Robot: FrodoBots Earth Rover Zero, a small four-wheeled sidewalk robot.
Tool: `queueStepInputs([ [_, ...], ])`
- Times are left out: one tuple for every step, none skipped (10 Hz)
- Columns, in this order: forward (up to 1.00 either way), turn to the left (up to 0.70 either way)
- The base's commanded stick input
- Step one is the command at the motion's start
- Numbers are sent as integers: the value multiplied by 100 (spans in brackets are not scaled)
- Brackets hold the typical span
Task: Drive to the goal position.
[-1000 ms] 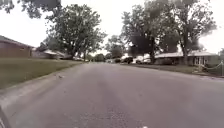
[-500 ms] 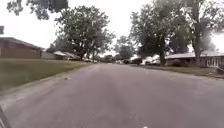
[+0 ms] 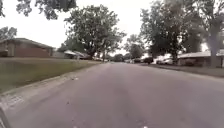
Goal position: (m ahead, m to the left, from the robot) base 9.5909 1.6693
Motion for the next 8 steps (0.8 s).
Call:
queueStepInputs([
  [70, 2],
  [70, -3],
  [70, -19],
  [70, -33],
  [70, -33],
  [70, -33],
  [70, -33],
  [70, -33],
])
